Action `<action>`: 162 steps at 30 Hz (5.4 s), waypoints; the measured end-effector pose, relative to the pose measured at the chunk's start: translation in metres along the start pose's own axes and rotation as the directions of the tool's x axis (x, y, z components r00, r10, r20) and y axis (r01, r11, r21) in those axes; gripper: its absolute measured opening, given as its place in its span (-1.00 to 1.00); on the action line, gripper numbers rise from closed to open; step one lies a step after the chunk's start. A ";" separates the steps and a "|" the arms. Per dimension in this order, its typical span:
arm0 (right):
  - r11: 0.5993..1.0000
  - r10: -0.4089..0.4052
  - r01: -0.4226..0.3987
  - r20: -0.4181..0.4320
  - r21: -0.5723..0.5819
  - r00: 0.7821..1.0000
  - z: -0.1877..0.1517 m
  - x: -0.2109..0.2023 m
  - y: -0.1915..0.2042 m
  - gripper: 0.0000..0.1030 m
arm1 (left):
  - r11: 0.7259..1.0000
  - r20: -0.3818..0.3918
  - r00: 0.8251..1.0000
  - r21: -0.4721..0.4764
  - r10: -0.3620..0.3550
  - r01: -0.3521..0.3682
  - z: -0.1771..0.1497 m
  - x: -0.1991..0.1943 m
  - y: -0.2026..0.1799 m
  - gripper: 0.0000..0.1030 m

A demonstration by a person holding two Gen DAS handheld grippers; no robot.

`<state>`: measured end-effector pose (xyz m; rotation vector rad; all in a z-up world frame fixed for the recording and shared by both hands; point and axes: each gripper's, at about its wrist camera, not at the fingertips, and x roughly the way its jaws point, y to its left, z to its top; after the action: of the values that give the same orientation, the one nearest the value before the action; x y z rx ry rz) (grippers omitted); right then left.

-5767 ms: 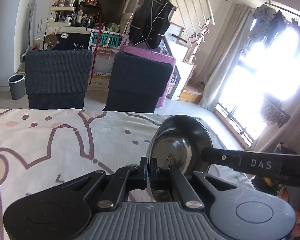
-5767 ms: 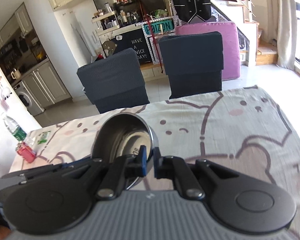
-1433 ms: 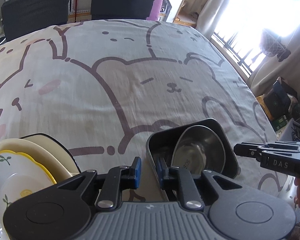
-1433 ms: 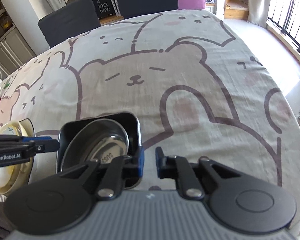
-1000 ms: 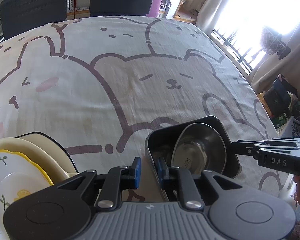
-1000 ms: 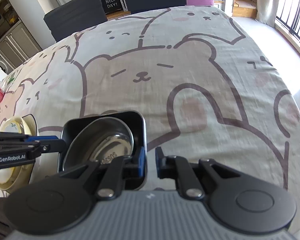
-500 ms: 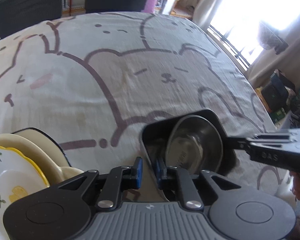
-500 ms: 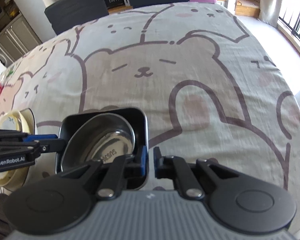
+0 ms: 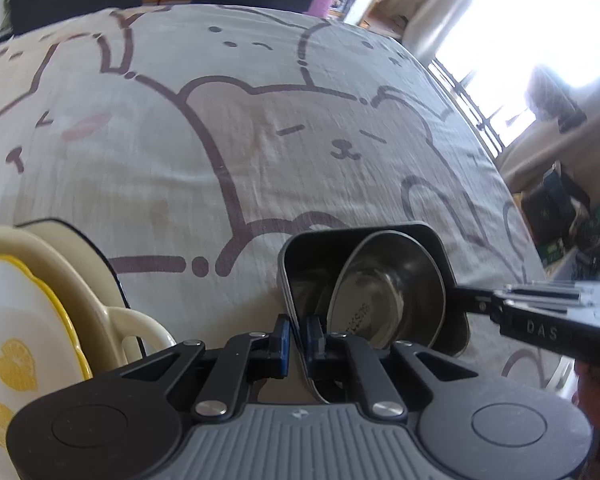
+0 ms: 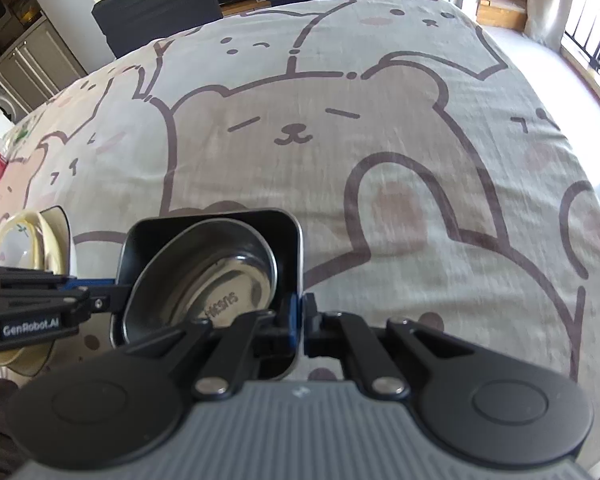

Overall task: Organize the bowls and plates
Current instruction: 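Lift the tray with the oval bowl and carry it over the dish stack, then lower the tray onto the flower-print bowl and open both grippers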

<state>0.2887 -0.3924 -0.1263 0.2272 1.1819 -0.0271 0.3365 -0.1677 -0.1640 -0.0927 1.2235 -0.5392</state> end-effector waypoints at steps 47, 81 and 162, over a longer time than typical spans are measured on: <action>0.968 0.206 -0.234 0.248 0.091 0.947 0.003 -0.049 0.017 -0.88 | 0.968 0.293 0.947 -0.169 -0.131 0.186 -0.003 -0.105 0.053 -0.89; 0.939 0.284 -0.262 0.071 -0.222 0.956 0.014 -0.003 0.224 -0.83 | 0.935 0.309 0.949 -0.349 0.055 0.060 -0.066 -0.180 0.202 -0.89; 0.944 0.184 -0.033 0.442 -0.328 0.878 -0.063 -0.169 0.167 0.99 | 0.956 0.450 0.847 -0.203 0.284 -0.213 -0.143 -0.322 0.071 1.00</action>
<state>0.1902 -0.2342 0.0334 0.0019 0.6726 0.1969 0.1552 0.0666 0.0401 -0.1763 0.7714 -0.1765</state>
